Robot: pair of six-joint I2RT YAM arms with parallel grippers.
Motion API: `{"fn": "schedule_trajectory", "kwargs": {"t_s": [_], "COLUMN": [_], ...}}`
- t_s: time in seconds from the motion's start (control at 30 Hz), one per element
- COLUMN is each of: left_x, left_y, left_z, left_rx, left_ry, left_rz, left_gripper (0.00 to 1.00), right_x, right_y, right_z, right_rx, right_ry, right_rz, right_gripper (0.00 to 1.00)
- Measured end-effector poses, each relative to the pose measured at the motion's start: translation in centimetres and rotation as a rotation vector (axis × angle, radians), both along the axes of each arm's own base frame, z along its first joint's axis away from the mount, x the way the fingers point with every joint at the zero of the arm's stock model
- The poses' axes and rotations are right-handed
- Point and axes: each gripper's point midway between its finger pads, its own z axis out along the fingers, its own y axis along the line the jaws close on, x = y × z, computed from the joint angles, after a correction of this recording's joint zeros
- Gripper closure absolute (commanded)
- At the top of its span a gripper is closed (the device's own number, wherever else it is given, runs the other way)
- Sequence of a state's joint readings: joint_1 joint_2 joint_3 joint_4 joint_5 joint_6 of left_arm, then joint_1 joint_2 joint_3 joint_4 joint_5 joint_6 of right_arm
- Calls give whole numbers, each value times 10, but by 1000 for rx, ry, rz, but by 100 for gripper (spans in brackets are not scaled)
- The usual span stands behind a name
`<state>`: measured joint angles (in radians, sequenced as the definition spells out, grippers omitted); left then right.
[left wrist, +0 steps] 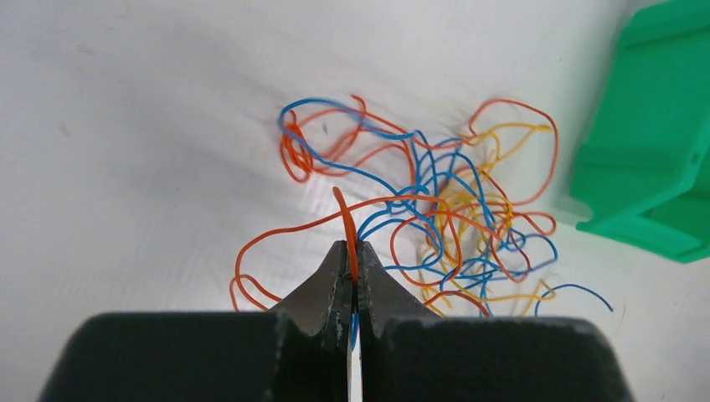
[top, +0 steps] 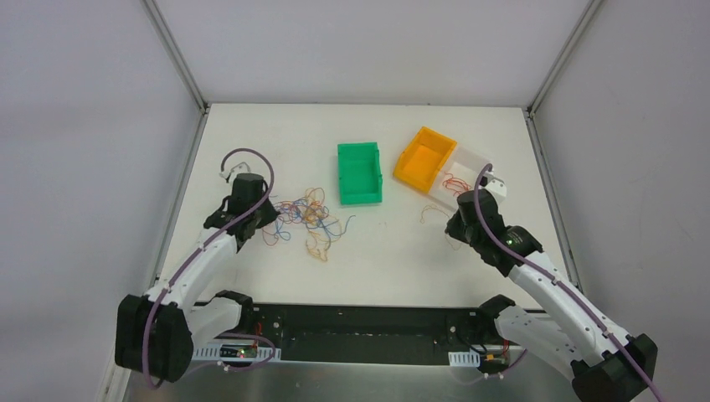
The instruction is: Untangle the cables
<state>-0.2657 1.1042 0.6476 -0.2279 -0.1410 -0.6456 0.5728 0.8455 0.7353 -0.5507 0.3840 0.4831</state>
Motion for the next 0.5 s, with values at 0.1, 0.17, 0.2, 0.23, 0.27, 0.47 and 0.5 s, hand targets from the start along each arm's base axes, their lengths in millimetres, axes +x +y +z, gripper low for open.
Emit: {"fn": "schedule_trajectory", "kwargs": {"t_s": [0.1,0.17,0.2,0.23,0.27,0.47,0.5], "left_x": [-7,-10,-10,-11,-11,-15,-16], "left_y": [19,23,23,23,22,-5,-11], "left_z": [10,15,16,16,14,-8,-11], "left_rx": [5,6,5,4,0,-84,-104], "left_ry": [-43,-55,-57,-56,-50,53,71], "left_rz": [65,85,89,90,86,-27,-55], "left_gripper": [100,100,100,100,100,98,96], "right_x": [-2,-2,-2,-2,-2,-11,-14], "right_y": [-7,-9,-9,-7,-4,63,74], "right_z": [-11,-16,-17,-17,-17,-10,-9], "right_rx": [15,34,43,58,71,285,310], "right_ry": [27,38,43,43,45,104,122], "right_rz": [-41,-59,-63,-60,-51,241,290], "right_gripper": [100,100,100,100,100,100,100]}}
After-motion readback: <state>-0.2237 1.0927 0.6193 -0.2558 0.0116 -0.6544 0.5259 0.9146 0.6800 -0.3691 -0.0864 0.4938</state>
